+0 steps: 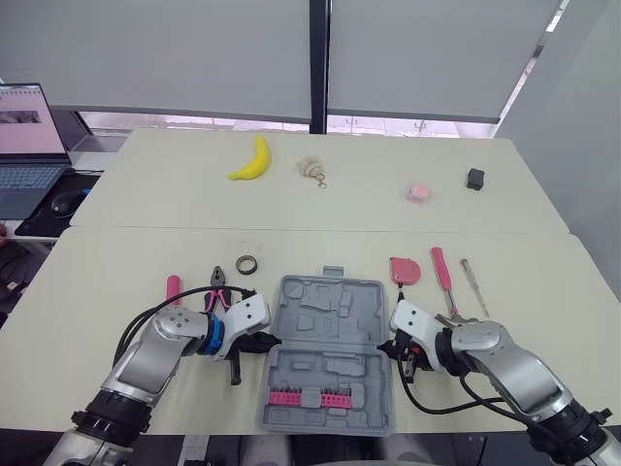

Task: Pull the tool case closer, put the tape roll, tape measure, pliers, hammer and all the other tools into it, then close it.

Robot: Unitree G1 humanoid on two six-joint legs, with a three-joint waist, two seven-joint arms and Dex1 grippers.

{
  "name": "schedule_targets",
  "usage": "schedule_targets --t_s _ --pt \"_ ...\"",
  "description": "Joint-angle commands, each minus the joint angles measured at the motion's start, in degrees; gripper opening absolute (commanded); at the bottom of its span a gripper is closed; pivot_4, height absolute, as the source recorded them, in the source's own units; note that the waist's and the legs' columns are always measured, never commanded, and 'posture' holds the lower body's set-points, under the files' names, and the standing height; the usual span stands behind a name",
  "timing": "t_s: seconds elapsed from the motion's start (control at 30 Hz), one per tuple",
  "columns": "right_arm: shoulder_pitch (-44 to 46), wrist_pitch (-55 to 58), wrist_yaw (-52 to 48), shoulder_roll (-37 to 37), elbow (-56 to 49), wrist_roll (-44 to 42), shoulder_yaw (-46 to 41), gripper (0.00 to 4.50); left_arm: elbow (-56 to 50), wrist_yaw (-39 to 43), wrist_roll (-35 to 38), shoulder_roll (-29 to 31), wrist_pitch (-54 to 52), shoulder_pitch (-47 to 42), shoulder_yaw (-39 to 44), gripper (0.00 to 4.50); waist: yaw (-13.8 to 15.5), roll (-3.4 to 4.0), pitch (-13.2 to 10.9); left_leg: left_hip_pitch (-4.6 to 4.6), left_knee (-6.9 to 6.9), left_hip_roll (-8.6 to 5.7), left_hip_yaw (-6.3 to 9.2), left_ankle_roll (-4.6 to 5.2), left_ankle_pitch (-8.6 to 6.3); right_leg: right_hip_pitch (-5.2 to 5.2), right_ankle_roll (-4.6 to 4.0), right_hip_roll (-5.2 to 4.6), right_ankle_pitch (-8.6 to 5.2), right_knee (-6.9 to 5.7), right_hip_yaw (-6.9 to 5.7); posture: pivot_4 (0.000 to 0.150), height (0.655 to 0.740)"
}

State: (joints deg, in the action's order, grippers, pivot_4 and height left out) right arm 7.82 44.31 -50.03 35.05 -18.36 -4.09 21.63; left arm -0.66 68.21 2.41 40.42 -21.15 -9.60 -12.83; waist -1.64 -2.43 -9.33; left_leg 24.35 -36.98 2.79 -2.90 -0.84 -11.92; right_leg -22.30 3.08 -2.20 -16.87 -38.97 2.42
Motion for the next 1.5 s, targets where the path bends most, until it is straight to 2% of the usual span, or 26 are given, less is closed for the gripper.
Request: schedule_targets --t_s 0.03,1.5 --pt "-0.03 -0.78 -0.36 -0.33 -3.39 -1.66 0.57 0.01 -2.84 0.94 1.54 0.23 0.52 0.69 -1.23 0.00 -0.01 0.00 0.00 0.00 0.00 0.00 0.00 0.00 0.00 0.00 0.00 0.00 0.00 0.00 0.00 0.150 0.7400" --pt "-4.18 0.93 -0.84 2.71 -8.09 -3.54 2.91 0.01 -9.06 3.42 3.91 3.17 -2.41 5.05 -2.61 0.00 0.03 0.00 0.00 0.00 0.03 0.44 0.02 -0.01 -0.01 0.00 -0.14 0.02 -0.09 0.02 -0.08 0.150 0.7400"
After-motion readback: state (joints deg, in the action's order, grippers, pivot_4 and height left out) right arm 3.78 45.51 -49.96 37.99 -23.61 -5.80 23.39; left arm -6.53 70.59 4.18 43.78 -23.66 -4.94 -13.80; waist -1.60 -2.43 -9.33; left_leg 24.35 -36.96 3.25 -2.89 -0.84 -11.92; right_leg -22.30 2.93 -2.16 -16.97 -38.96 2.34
